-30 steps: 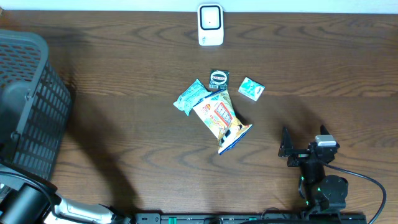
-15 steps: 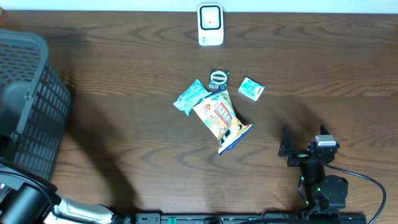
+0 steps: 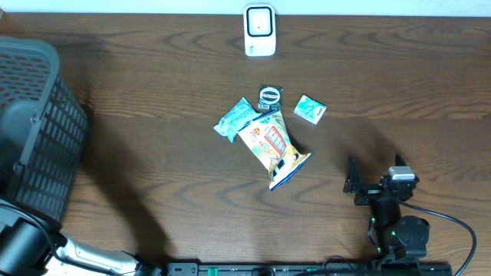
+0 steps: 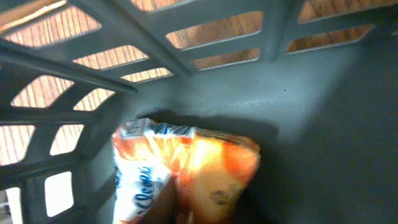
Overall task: Scan the item barcode
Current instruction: 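Grasp the orange tissue pack with the left gripper, then carry the orange pack out and drop it beside the green box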
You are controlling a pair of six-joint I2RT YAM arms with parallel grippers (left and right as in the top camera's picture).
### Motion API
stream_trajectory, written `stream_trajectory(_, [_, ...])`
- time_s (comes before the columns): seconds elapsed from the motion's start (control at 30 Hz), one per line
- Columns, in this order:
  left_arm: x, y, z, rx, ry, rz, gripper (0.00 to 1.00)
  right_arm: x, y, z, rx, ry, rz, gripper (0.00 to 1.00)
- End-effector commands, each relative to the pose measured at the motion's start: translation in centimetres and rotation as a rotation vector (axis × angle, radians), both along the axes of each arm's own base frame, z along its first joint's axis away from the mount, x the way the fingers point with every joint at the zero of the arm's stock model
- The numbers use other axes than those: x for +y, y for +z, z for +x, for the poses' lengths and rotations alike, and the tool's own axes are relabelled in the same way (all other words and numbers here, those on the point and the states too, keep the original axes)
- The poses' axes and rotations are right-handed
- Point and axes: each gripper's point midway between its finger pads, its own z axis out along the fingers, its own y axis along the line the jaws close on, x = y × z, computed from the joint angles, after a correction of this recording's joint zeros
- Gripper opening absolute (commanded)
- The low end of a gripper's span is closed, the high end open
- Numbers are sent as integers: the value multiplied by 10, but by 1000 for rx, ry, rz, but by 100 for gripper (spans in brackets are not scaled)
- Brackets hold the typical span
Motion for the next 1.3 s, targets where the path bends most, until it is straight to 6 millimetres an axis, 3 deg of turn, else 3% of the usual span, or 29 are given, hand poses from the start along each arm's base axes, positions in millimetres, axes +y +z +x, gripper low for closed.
stream_trajectory(0.0, [-15, -9, -5, -9, 27, -60, 7, 2, -1, 0, 1, 7, -11, 99])
stream_trajectory(0.13, [-19, 41, 5, -186, 157, -1, 7, 2, -1, 0, 1, 7, -12, 99])
stream_trajectory(0.23, [-33, 91, 37, -442, 124, -8, 8, 2, -1, 0, 1, 7, -12, 99])
stream_trajectory(0.47, [-83, 254, 106, -1134, 6, -30, 8, 2, -1, 0, 1, 7, -12, 99])
stream_trajectory(0.53, [-118, 302, 134, -1296, -141, -80, 7, 2, -1, 0, 1, 7, -12, 99])
stream_trajectory(0.57, [-133, 315, 145, -1338, -200, -104, 7, 2, -1, 0, 1, 7, -12, 99])
stream_trajectory(0.6, [-164, 335, 166, -1394, -321, -148, 7, 2, -1, 0, 1, 7, -11, 99])
stream_trajectory(0.67, [-225, 354, 199, -1439, -522, -236, 7, 2, -1, 0, 1, 7, -11, 99])
stream_trajectory(0.8, [-339, 350, 239, -1389, -829, -390, 8, 2, -1, 0, 1, 7, -12, 99])
stream_trajectory(0.83, [-378, 344, 246, -1357, -951, -418, 7, 2, -1, 0, 1, 7, -12, 99])
stream_trajectory(0.87, [-428, 333, 252, -1303, -1111, -433, 7, 2, -1, 0, 1, 7, -12, 99])
stream_trajectory(0.9, [-463, 316, 256, -1236, -1204, -425, 7, 2, -1, 0, 1, 7, -12, 99])
stream_trajectory(0.97, [-506, 277, 263, -1084, -1264, -366, 7, 2, -1, 0, 1, 7, -12, 99])
stream_trajectory(1.07, [-551, 227, 267, -917, -1279, -327, 8, 2, -1, 0, 1, 7, -12, 99])
stream_trajectory(1.1, [-569, 213, 267, -881, -1302, -338, 7, 2, -1, 0, 1, 7, -12, 99])
stream_trajectory(1.13, [-598, 192, 265, -839, -1350, -368, 8, 2, -1, 0, 1, 7, -12, 99])
stream_trajectory(1.2, [-629, 170, 262, -800, -1403, -406, 8, 2, -1, 0, 1, 7, -12, 99])
stream_trajectory(1.23, [-659, 144, 258, -761, -1452, -441, 8, 2, -1, 0, 1, 7, -11, 99])
stream_trajectory(1.27, [-670, 134, 256, -745, -1469, -453, 13, 2, -1, 0, 1, 7, -12, 99])
